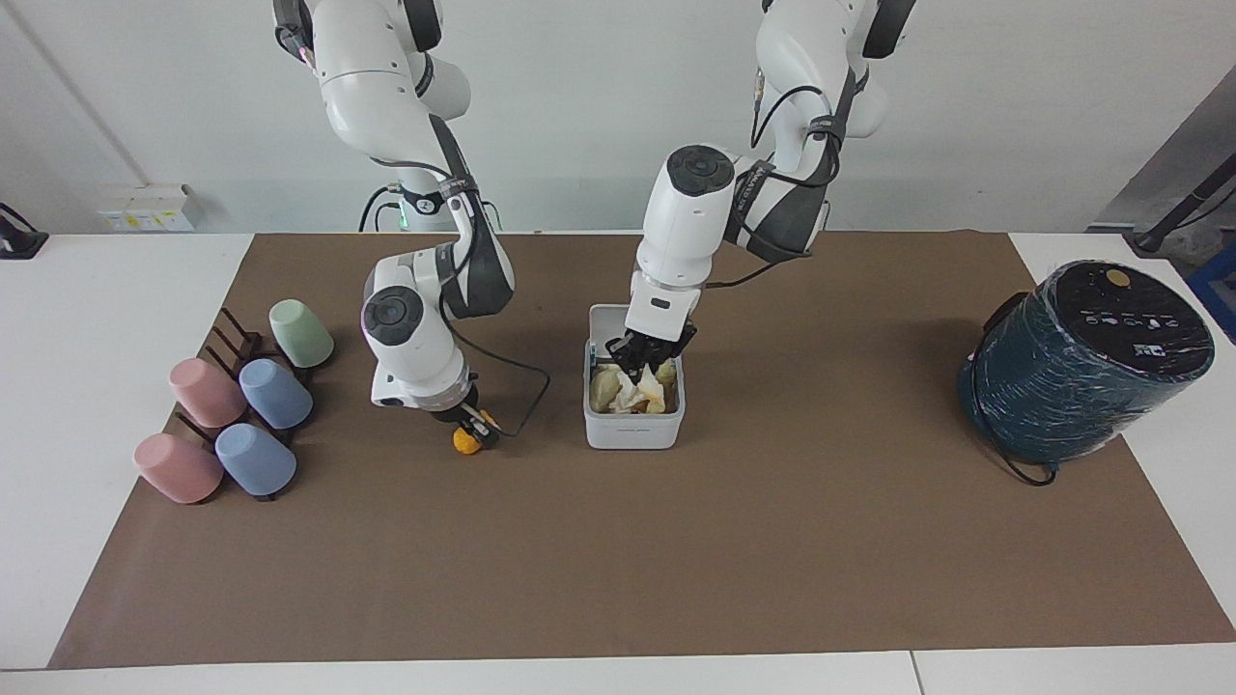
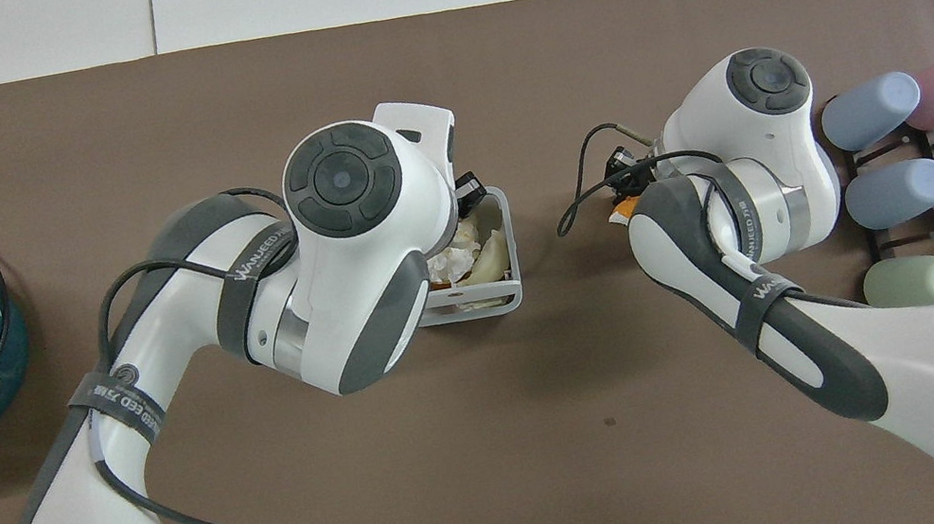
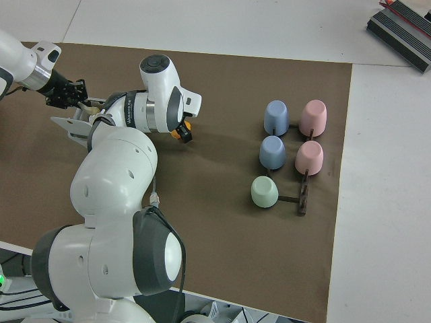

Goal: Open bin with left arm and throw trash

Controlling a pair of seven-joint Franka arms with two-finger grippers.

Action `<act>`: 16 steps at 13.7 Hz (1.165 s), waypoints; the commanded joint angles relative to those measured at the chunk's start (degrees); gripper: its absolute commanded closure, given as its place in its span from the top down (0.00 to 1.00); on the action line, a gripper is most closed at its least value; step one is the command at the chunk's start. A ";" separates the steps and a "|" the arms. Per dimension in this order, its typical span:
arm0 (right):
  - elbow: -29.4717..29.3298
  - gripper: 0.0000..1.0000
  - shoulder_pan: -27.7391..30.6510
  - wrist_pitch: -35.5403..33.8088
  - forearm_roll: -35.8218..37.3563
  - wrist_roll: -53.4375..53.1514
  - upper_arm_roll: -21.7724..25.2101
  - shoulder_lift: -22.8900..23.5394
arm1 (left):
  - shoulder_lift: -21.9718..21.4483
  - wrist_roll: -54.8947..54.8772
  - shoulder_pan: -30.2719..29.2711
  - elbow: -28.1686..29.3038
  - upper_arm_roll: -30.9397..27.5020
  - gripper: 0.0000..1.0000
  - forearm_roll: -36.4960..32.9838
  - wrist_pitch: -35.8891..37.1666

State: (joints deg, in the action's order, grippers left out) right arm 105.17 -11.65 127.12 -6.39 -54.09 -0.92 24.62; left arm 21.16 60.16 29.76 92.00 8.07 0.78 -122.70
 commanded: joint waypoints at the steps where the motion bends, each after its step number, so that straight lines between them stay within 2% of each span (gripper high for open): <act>1: 0.74 0.00 0.66 0.50 0.41 1.62 -0.57 -2.11 | -0.77 2.15 1.70 3.01 -0.87 0.34 0.71 -2.72; 3: 0.04 0.00 1.01 -0.03 0.41 2.93 -0.57 -3.17 | -0.68 2.68 1.79 2.93 -0.87 0.59 0.71 -2.55; 4: -0.05 0.00 1.27 -0.29 0.41 3.64 -0.57 -4.13 | -0.68 2.60 1.96 2.93 -0.87 0.77 0.71 -2.37; 5: -0.14 0.00 1.54 -0.47 0.41 4.60 -0.57 -5.01 | -0.59 2.60 1.96 2.40 -0.87 0.91 0.71 -2.02; 7: -0.93 0.00 2.15 -1.52 0.41 6.01 -0.49 -6.16 | -0.42 2.51 1.88 1.17 -0.78 0.97 0.80 -0.88; 9: -1.98 0.00 2.42 -2.32 0.50 6.28 -0.49 -6.69 | -0.42 2.51 1.53 -0.84 -0.87 0.97 1.67 1.05; 13: -3.04 0.00 1.46 -3.19 0.42 7.07 -0.66 -10.11 | -0.42 1.89 -1.45 -8.74 -0.95 0.96 1.77 12.99; 14: -3.39 0.00 0.84 -3.89 -0.80 7.07 -1.18 -10.90 | -0.50 0.94 -2.42 -10.16 -0.95 0.95 1.77 15.01; 16: -3.57 0.00 0.49 -4.08 -7.81 6.98 -2.85 -12.22 | -1.21 -4.50 -4.88 -10.96 -1.30 0.94 1.68 20.01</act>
State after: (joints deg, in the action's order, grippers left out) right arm 101.55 -11.04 124.01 -9.56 -48.10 -2.34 14.12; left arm 20.61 59.83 26.92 82.25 7.09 1.57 -107.70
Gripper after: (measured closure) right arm 0.581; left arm 0.057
